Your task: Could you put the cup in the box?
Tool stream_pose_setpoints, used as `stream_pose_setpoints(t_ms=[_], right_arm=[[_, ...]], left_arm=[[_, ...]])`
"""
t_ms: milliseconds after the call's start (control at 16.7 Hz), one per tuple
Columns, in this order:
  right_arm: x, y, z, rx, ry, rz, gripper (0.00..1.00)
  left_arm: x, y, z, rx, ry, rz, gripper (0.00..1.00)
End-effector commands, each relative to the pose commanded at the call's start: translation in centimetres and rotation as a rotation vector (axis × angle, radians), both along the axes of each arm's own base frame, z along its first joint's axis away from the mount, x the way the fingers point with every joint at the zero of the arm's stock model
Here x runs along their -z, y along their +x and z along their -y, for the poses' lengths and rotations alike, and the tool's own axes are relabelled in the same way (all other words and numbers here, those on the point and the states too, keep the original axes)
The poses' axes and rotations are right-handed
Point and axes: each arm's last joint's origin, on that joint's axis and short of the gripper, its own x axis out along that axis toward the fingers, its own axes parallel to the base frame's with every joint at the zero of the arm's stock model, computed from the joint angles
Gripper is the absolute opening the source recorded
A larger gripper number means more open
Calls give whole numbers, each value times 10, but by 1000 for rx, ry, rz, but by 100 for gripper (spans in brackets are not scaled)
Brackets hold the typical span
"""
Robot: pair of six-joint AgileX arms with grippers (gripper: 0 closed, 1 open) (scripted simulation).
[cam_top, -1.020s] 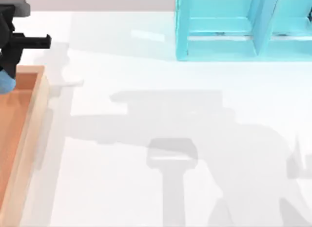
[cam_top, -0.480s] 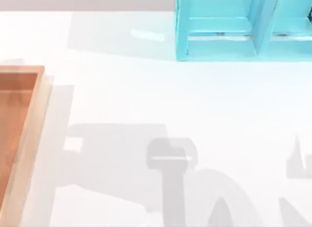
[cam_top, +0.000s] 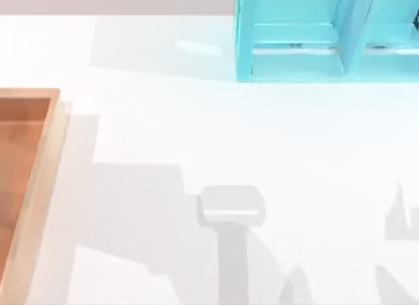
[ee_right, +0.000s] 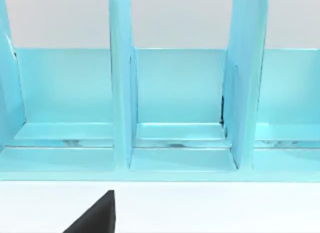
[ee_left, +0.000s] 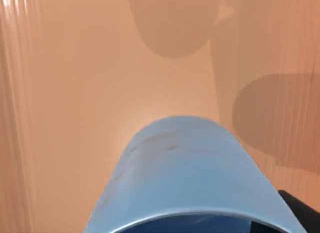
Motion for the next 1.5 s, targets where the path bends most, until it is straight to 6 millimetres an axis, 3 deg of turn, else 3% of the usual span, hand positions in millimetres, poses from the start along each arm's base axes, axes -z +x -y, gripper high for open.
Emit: stream_pose_setpoints(t_ms=[180,360,1140,1500], right_arm=[[0,0,0,0,0,0,100],[0,0,0,0,0,0,100],[0,0,0,0,0,0,100],[0,0,0,0,0,0,100]], left_arm=[[18,-1,-3,-1,-3,-15,0],[18,-1,-3,0,-3,-15,0],[18,-1,-3,0,-3,-15,98],[18,-1,-3,0,-3,-15,100]])
